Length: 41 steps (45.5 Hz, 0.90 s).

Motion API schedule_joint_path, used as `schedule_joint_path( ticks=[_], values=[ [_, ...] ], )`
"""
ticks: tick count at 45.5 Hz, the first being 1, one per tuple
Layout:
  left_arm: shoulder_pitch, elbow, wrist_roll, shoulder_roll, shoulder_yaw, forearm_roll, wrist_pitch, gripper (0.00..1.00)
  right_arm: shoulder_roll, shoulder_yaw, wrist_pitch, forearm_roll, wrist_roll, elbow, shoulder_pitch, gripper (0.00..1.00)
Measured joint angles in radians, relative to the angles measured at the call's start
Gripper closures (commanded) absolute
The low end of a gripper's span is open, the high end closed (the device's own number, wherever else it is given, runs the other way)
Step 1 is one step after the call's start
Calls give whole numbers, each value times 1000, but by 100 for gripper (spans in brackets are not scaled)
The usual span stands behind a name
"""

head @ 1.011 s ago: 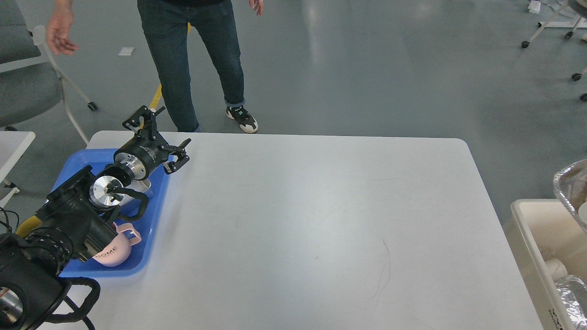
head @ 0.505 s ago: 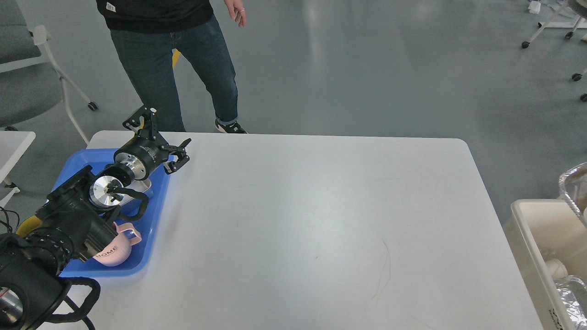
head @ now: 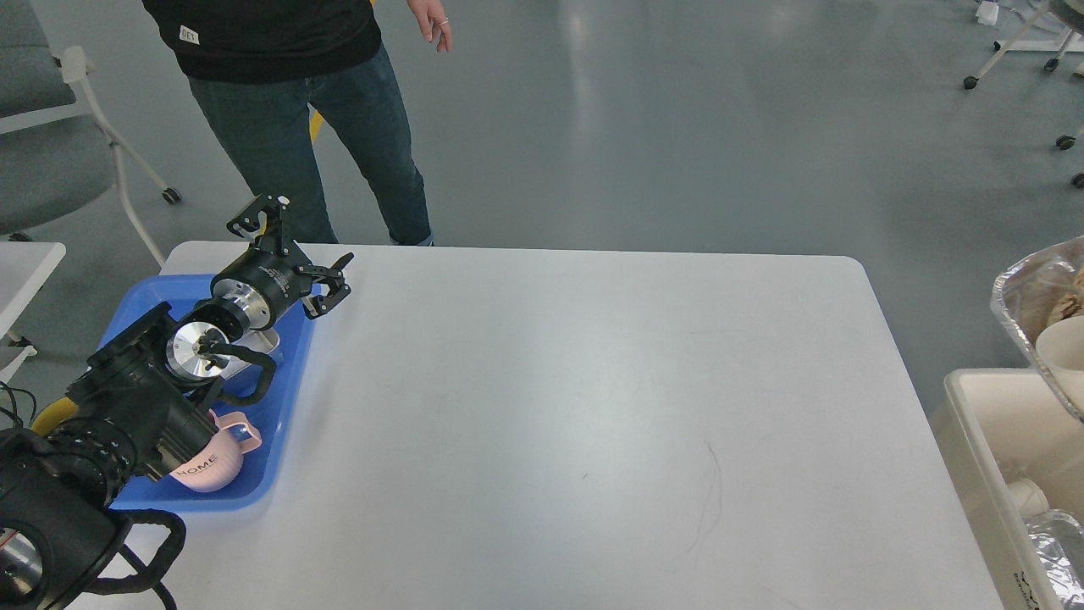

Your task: Tidy desktop

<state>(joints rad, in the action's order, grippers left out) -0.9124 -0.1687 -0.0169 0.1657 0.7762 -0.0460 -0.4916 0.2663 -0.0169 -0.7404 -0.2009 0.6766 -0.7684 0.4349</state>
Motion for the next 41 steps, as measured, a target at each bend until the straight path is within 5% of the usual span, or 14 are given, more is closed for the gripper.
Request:
schedule_joint_path(
  ticks=[15, 32, 41],
  values=[
    [1, 0, 0, 0, 0, 0, 1, 3, 88, 46, 86, 49, 6, 382, 76, 100],
    [1, 0, 0, -2, 0, 27, 2, 3, 432, 46, 377, 60, 0, 1105, 125, 100],
    [1, 0, -3, -7, 1, 29, 2, 3, 473, 43, 392, 58, -3, 1157, 144, 100]
  ],
)
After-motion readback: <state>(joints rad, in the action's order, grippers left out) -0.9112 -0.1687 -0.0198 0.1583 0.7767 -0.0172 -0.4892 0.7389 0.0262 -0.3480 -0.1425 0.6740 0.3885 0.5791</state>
